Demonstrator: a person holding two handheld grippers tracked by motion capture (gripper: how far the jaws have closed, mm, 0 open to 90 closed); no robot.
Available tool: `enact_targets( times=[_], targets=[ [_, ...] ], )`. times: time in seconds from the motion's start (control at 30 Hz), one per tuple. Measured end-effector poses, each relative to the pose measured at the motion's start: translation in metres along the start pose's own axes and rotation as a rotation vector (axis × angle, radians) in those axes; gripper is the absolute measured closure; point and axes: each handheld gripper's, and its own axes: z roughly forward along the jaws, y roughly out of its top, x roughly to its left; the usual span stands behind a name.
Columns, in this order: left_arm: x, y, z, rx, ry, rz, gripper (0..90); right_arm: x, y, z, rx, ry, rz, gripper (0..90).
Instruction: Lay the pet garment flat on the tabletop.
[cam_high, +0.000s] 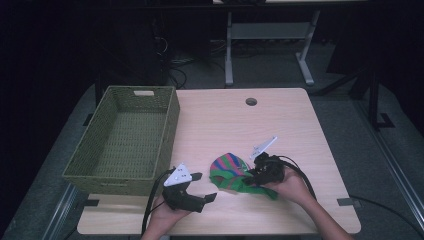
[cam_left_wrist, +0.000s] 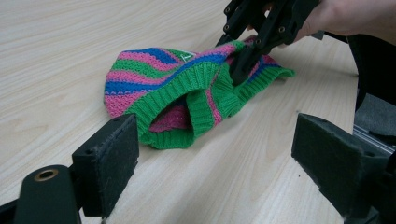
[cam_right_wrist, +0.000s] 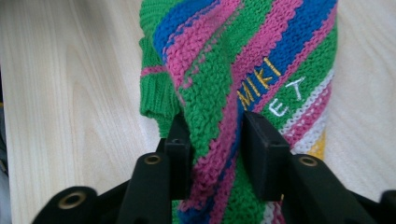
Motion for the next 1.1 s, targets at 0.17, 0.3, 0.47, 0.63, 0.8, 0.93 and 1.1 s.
enact_targets(
  times=[0.17,0.3,0.47,0.63,0.8,0.93,1.1],
  targets=[
    [0.000,0.000,0.000,0.000,0.002,0.004,14.6,0.003,-0.005,0.004,-0.010,0.013,-0.003,54.8],
    [0.000,0.000,0.001,0.003,0.002,0.004,14.6,0.006,-0.008,0.004,-0.023,0.008,-0.006,49.9],
    [0.000,0.000,0.000,-0.003,0.004,0.004,14.6,0.008,-0.007,0.004,-0.013,0.000,-0.042,43.7],
    [0.001,0.000,-0.001,-0.003,0.006,0.005,14.6,0.012,-0.007,-0.001,-0.015,0.002,-0.027,35.8],
    [0.001,0.000,-0.002,-0.006,0.009,0.004,14.6,0.015,-0.006,-0.011,-0.048,0.003,-0.029,33.1],
    [0.002,0.001,-0.002,-0.010,0.010,0.002,14.6,0.019,-0.002,-0.022,-0.061,-0.025,-0.049,32.1],
    [0.002,0.001,-0.001,-0.004,0.012,0.003,14.6,0.028,0.004,-0.034,-0.102,-0.036,-0.086,34.7]
  ],
)
